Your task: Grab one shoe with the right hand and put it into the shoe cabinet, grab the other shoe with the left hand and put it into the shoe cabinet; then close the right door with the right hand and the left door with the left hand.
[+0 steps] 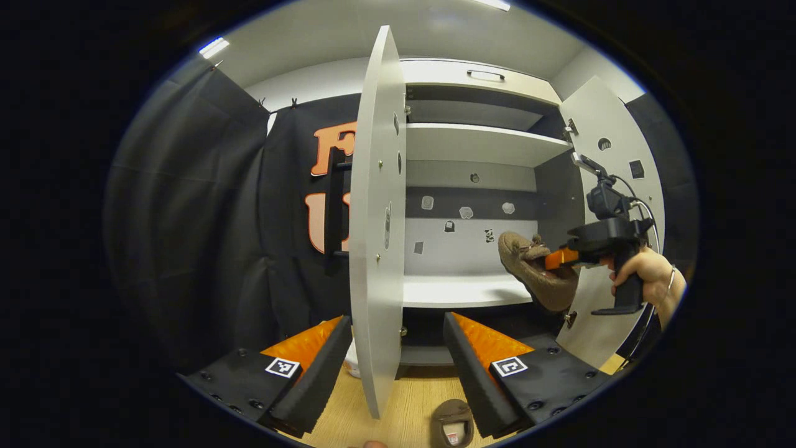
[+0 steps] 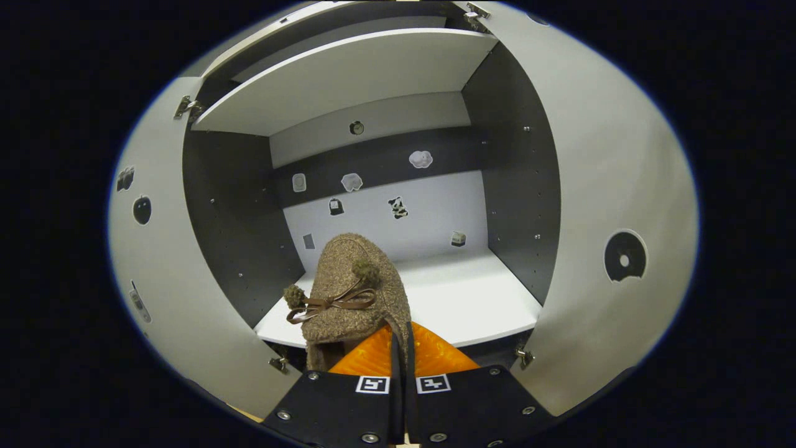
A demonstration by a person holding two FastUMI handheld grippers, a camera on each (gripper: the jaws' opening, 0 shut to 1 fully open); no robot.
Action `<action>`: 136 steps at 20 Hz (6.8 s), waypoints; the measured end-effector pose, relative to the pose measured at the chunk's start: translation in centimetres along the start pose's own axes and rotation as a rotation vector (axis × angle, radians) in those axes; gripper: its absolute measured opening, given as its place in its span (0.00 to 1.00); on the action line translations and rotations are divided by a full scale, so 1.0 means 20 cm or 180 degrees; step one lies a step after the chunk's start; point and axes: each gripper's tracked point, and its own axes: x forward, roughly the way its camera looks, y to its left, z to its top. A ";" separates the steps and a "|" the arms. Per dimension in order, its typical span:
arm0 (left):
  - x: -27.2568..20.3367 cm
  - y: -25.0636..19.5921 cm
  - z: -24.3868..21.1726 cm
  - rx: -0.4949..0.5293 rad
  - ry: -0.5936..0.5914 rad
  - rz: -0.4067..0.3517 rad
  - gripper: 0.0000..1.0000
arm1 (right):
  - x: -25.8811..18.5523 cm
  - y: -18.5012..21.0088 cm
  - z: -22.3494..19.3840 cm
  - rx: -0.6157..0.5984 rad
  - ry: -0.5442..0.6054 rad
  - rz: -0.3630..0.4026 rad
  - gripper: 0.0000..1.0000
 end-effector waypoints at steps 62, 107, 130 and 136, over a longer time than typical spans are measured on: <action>-0.08 -0.35 -1.79 -0.0080 0.2622 -0.0501 0.98 | -0.86 -0.26 -0.19 -0.0632 -0.0755 -0.0221 0.93; 0.70 -0.53 -0.04 -0.0425 0.1503 -0.0662 0.06 | -1.19 -0.39 -0.12 -0.0606 -0.0934 -0.0215 0.93; 1.63 -0.56 -0.01 -0.0212 0.1568 -0.0405 0.09 | -1.21 -0.43 0.02 -0.0502 -0.1101 -0.0301 0.93; 1.53 -0.54 0.25 -0.0032 0.1157 -0.0397 0.30 | -1.21 -0.42 -0.01 -0.0457 -0.1061 -0.0277 0.93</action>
